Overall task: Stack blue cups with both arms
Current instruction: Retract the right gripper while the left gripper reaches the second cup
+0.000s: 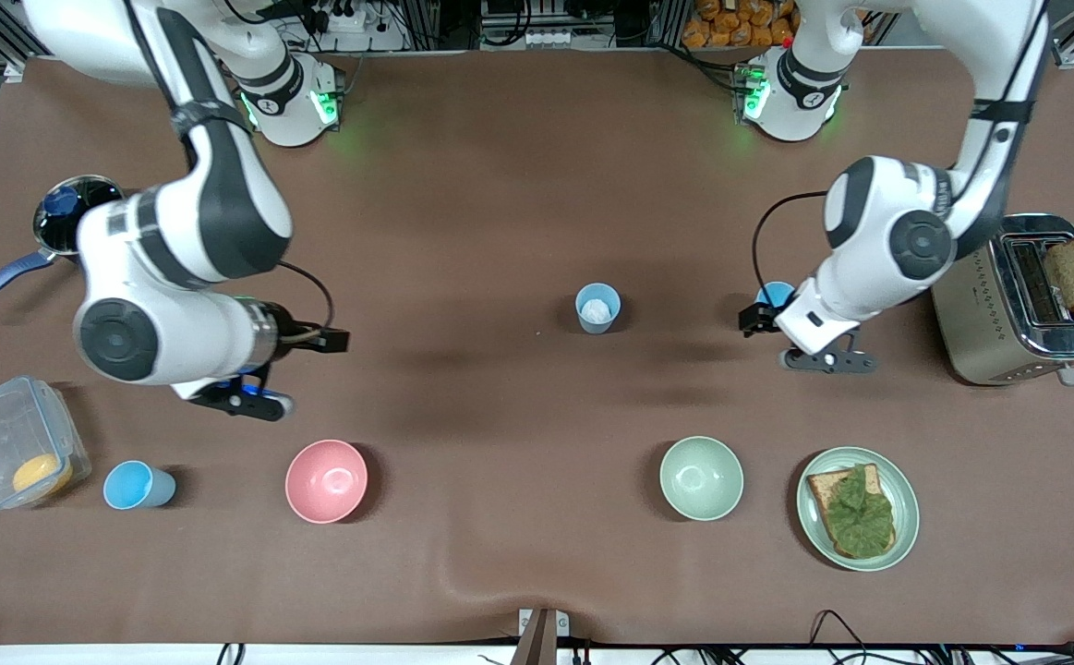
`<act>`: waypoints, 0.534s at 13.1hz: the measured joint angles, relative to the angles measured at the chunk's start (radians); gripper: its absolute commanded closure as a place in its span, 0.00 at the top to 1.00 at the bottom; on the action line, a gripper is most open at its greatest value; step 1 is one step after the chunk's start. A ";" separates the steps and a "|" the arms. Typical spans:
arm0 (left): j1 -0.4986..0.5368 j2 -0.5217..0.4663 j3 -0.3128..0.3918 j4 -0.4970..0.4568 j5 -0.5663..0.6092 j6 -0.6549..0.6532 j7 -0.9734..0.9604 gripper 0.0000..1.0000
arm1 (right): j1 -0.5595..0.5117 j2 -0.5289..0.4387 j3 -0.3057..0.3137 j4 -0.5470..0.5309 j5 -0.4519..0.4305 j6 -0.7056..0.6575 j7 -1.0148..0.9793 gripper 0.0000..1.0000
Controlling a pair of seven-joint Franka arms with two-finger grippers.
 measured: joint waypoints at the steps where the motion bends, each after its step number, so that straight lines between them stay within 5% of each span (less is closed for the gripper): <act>1: -0.005 0.001 -0.005 -0.031 0.000 0.023 -0.020 1.00 | -0.011 -0.021 0.000 -0.002 -0.016 -0.012 -0.023 1.00; 7: -0.007 -0.003 -0.015 -0.114 -0.001 0.068 -0.031 1.00 | -0.128 -0.196 -0.004 -0.115 -0.107 0.020 -0.210 1.00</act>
